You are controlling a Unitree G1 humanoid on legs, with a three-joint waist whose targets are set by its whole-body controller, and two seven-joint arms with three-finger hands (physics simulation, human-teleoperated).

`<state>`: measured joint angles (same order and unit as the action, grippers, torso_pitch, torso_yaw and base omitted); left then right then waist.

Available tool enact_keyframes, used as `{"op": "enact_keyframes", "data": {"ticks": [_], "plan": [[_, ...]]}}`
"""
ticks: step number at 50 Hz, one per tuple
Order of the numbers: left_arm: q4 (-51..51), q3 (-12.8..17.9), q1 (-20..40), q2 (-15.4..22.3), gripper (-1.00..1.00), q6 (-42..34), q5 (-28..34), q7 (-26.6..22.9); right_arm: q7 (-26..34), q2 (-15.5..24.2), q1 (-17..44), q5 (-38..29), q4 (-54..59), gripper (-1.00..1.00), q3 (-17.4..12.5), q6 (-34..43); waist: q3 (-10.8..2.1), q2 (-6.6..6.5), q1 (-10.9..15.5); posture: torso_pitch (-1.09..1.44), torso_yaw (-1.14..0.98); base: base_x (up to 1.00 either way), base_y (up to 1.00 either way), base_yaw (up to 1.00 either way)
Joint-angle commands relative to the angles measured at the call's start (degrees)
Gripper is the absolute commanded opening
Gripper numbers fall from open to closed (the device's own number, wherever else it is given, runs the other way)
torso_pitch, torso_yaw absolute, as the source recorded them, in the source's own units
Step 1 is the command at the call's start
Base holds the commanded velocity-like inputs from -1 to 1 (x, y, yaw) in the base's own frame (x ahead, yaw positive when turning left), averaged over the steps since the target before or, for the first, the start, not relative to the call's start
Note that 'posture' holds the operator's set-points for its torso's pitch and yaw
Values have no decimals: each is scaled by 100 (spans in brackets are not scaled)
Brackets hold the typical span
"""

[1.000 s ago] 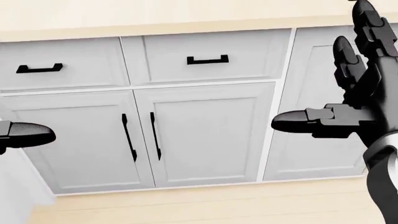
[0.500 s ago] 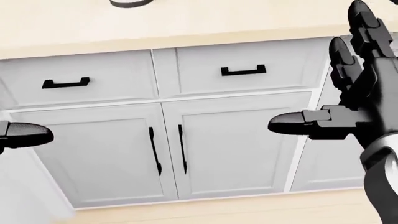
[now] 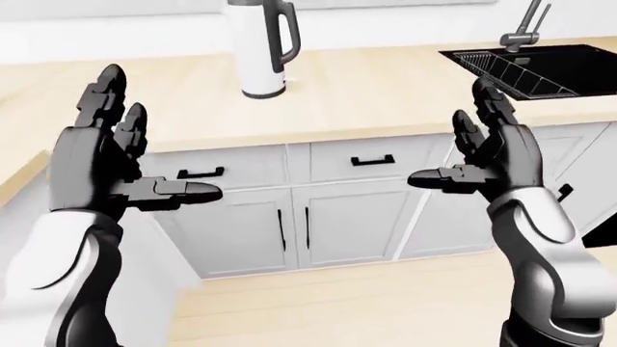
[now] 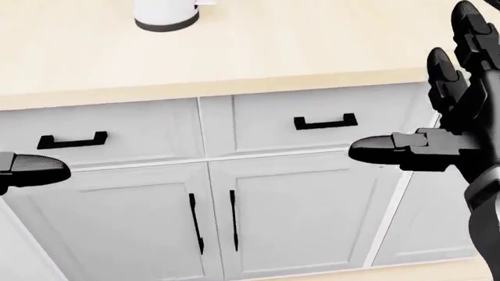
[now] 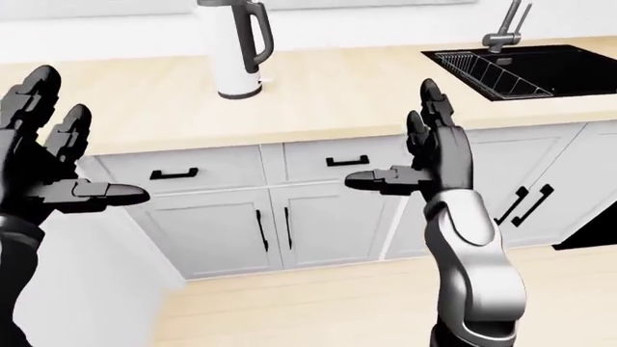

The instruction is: Press the button to open the lid of the electric kettle.

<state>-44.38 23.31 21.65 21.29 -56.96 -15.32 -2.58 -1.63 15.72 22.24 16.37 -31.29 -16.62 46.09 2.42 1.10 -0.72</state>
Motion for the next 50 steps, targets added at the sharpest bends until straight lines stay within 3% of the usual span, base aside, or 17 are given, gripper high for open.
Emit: {"op": "enact_keyframes", "data": {"ticks": [1, 4, 6, 7, 9, 10, 12, 15, 17, 23, 28, 30, 31, 33, 36, 41, 50], "plan": [[-146, 104, 130, 88, 100, 181, 46, 59, 17, 33, 173, 65, -201, 100, 8, -197, -46, 4, 7, 0, 0, 35, 27, 0], [-131, 108, 128, 85, 100, 193, 47, 65, -3, 38, 188, 84, -203, 100, 3, -166, -63, -210, -33, 0, 0, 36, 28, 0], [-132, 110, 130, 87, 100, 188, 38, 73, -46, 43, 219, 123, -210, 100, -14, -89, -208, -596, -6, 0, 0, 37, 33, 0], [-137, 114, 138, 91, 100, 176, 31, 76, -58, 49, 227, 142, -215, 100, -23, -65, -215, -509, 26, 0, 0, 37, 38, 0], [-134, 129, 150, 101, 100, 169, 21, 85, -85, 62, 254, 180, -202, 100, -45, -42, -9, -548, 87, 0, 0, 28, 45, 0], [-136, 125, 154, 102, 100, 164, 19, 90, -89, 69, 251, 184, -201, 100, -41, -42, -47, -497, 132, 0, 0, 24, 48, 0], [-135, 128, 166, 108, 100, 153, 9, 97, -106, 80, 272, 198, -193, 100, -40, -32, -67, -343, 155, 0, 0, 22, 52, 0], [-155, 137, 192, 121, 100, 116, -21, 114, -131, 103, 300, 233, -212, 100, -42, -4, 45, -84, 203, 0, 0, 22, 56, 0], [-171, 143, 220, 133, 100, 83, -46, 130, -131, 115, 298, 244, -212, 100, -44, -22, -34, 202, 206, 0, 0, 22, 56, 0], [-190, 130, 186, 125, 100, 93, -75, 155, -162, 150, 321, 292, -251, 100, -62, 27, -166, 189, 40, 0, 0, 21, 56, 0], [-208, 168, 197, 150, 100, 68, -110, 154, -185, 177, 352, 332, -289, 100, -78, 72, -102, -144, -39, 0, 0, 21, 57, 0], [-193, 155, 180, 151, 100, 95, -103, 154, -190, 183, 357, 332, -286, 100, -71, 59, -159, -440, -51, 0, 0, 21, 51, 0], [-198, 155, 188, 158, 100, 87, -107, 155, -193, 188, 364, 335, -279, 100, -78, 55, -263, -774, -41, 0, 0, 21, 27, 0], [-202, 168, 200, 170, 100, 73, -118, 157, -197, 200, 370, 330, -265, 100, -84, 31, -124, -691, -51, 0, 0, 22, 12, 0], [-223, 175, 225, 189, 100, 36, -138, 166, -233, 209, 402, 370, -236, 100, -124, 24, -125, -635, 27, 0, 0, 17, 1, 0], [-230, 180, 222, 196, 100, 33, -149, 170, -263, 217, 388, 386, -205, 100, -118, -39, -82, -350, 54, 0, 0, 1, 0, 0], [-276, 186, 280, 228, 100, -47, -196, 204, -303, 295, 427, 445, -171, 100, -142, -40, -69, -161, 95, 0, 0, 0, 0, 0]]}}
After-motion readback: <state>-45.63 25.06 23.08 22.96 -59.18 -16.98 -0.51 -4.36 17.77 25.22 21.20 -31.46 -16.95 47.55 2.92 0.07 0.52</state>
